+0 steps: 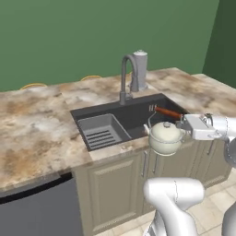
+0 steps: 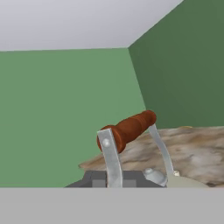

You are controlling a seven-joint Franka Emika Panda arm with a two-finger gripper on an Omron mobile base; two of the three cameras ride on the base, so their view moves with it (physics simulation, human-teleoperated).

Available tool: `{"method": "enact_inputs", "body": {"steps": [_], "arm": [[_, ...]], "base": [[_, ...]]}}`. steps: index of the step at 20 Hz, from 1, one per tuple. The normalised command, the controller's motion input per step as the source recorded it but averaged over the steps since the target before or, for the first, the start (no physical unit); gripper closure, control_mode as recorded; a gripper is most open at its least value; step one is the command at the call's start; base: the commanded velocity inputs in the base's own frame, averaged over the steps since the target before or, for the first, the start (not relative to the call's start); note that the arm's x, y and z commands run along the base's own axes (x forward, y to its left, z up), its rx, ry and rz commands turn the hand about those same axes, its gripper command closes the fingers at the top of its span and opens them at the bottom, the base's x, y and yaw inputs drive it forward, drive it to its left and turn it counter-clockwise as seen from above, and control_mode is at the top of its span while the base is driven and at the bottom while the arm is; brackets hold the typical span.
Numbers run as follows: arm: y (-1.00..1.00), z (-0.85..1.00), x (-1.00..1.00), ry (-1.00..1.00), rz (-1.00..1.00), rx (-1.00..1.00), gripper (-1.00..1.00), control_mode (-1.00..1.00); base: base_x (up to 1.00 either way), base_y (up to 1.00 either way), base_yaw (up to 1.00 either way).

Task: Open the cabinet, pick the kettle from the cabinet, and place it in the sink.

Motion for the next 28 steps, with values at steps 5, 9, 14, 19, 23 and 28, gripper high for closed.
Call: {"method": "enact_inputs", "body": {"steps": [5, 9, 14, 19, 23, 28], "arm": [[0.00, 0.00, 0.00, 0.00, 0.00, 0.00, 1.00, 1.00], [0.00, 0.00, 0.00, 0.00, 0.00, 0.00, 1.00, 1.00], [0.00, 0.00, 0.00, 0.00, 0.00, 0.00, 1.00, 1.00], [0.00, 0.00, 0.00, 0.00, 0.00, 0.00, 1.00, 1.00], [0.00, 0.00, 0.00, 0.00, 0.00, 0.00, 1.00, 1.00], [0.00, 0.00, 0.00, 0.00, 0.00, 0.00, 1.00, 1.00]], "base": [[0.22, -0.39, 0.18], [0.21, -0.42, 0.15], [0.24, -0.47, 0.05], [0.23, -0.47, 0.06], [0.23, -0.46, 0.08], [0.22, -0.44, 0.14]]}}
